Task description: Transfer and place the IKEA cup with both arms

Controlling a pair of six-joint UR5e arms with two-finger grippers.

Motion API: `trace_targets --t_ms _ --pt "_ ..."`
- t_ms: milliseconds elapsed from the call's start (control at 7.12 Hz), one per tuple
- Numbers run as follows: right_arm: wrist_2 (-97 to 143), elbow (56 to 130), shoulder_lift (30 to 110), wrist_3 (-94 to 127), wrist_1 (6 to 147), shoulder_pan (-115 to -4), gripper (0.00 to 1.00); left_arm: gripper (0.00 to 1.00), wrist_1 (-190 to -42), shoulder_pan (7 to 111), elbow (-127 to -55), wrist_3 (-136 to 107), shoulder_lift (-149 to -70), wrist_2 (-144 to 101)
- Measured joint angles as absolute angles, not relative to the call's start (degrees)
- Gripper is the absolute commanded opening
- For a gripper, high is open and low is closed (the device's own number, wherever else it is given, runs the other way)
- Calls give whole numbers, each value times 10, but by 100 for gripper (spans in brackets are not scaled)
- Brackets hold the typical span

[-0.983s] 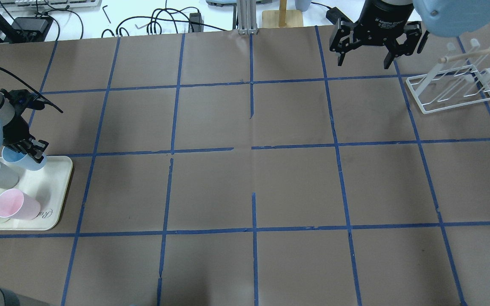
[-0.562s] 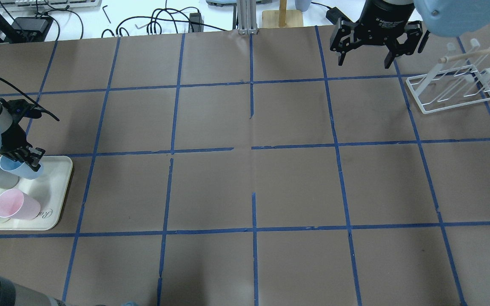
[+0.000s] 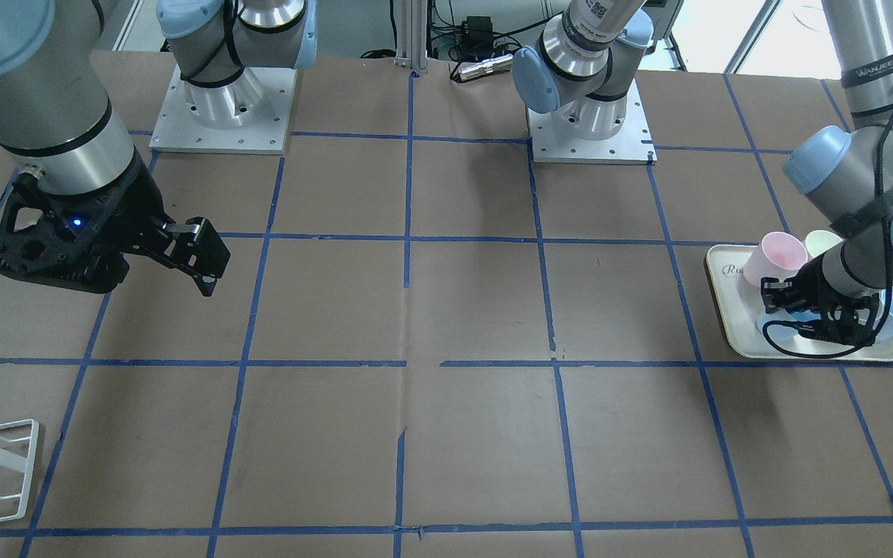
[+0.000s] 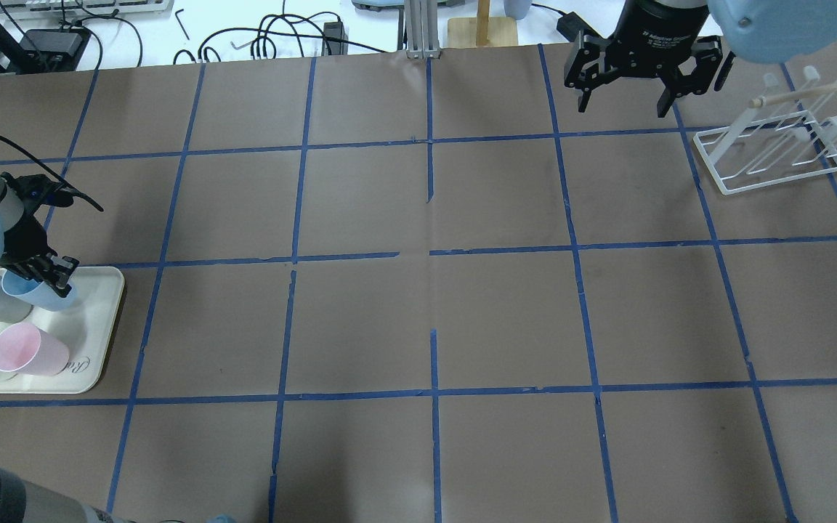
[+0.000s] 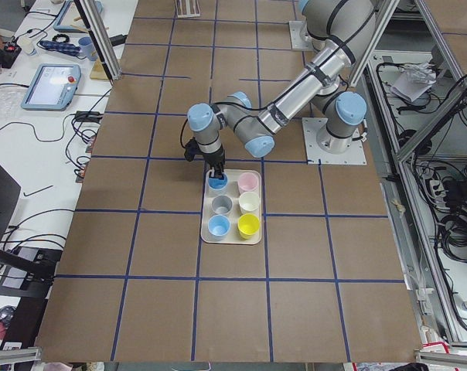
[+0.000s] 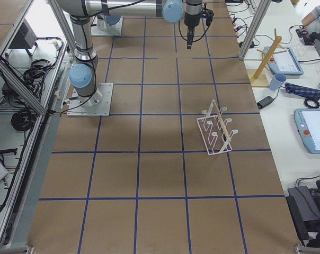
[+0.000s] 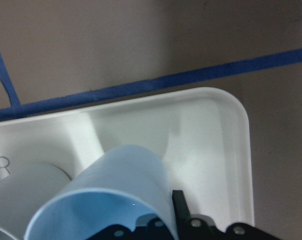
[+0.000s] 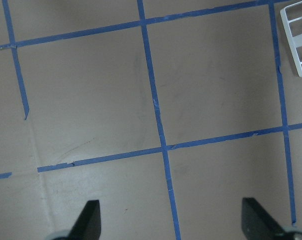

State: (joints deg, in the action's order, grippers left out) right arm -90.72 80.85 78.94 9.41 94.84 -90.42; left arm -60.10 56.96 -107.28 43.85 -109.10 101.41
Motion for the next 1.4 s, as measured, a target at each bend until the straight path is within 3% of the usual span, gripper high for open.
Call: trace_targets --t_ms 702,1405 --pt "-907 809 789 94 948 -901 100 100 -711 613 -1029 397 -1032 1003" --pt "-906 809 789 94 948 -900 100 100 -851 817 -979 170 -911 943"
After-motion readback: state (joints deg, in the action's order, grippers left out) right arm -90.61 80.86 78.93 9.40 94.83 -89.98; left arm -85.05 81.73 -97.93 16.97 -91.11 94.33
